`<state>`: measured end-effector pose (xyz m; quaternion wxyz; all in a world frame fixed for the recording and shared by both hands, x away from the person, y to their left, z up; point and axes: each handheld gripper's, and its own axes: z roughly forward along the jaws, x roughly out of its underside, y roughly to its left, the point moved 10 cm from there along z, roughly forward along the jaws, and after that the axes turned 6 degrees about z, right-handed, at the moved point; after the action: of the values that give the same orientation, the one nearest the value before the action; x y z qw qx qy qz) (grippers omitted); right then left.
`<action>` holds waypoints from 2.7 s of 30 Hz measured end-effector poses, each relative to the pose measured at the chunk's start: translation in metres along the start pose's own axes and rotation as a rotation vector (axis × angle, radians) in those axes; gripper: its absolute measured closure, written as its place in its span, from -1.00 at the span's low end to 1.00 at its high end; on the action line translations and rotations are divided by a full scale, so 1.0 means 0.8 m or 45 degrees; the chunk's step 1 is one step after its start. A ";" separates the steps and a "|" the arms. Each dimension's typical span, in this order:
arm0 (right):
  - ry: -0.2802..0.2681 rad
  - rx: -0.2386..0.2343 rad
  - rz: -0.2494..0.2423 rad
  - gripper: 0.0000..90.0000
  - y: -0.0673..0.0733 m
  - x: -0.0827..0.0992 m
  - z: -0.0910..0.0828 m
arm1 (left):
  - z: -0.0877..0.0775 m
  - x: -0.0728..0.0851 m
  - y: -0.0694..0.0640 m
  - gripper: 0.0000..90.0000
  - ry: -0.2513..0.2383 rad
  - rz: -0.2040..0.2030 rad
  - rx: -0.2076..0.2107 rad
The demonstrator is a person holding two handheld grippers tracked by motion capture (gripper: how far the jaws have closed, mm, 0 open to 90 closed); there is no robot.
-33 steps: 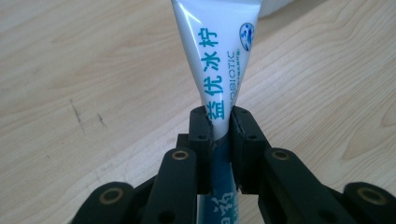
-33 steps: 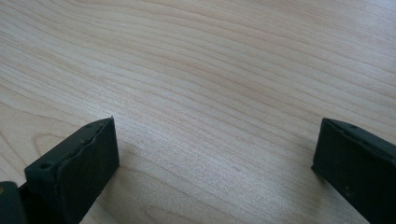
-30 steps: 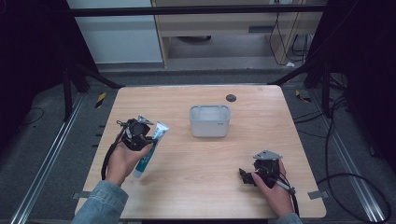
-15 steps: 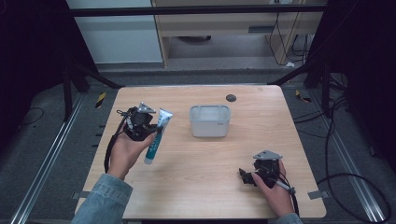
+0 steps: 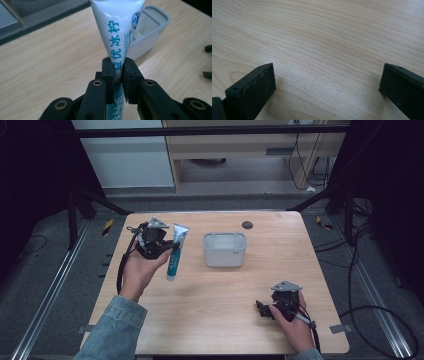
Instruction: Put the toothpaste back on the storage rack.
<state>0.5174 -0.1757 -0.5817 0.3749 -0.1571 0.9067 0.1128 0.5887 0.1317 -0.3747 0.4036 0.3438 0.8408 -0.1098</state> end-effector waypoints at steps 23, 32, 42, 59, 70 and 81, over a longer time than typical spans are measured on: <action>0.000 -0.001 0.001 -0.99 0.000 0.000 0.000 | 0.000 -0.067 -0.027 0.80 -0.073 0.085 0.023; 0.000 -0.001 0.004 -0.99 0.000 0.000 0.000 | 0.000 -0.094 -0.040 0.80 -0.110 0.113 0.037; -0.003 0.010 -0.028 -0.99 -0.002 0.000 0.001 | -0.002 -0.115 -0.050 0.80 -0.142 0.126 0.035; -0.007 0.020 -0.026 -0.99 -0.003 -0.001 0.002 | 0.013 -0.150 -0.070 0.80 -0.173 0.165 0.033; -0.005 0.019 -0.019 -0.99 -0.003 -0.002 0.003 | 0.041 -0.164 -0.075 0.80 -0.151 0.176 0.039; -0.006 0.018 -0.018 -0.99 -0.003 -0.003 0.003 | 0.057 -0.170 -0.070 0.80 -0.179 0.135 0.048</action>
<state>0.5217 -0.1766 -0.5822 0.3789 -0.1606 0.9055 0.1039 0.6382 0.0024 -0.3071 0.4605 0.3866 0.7888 -0.1280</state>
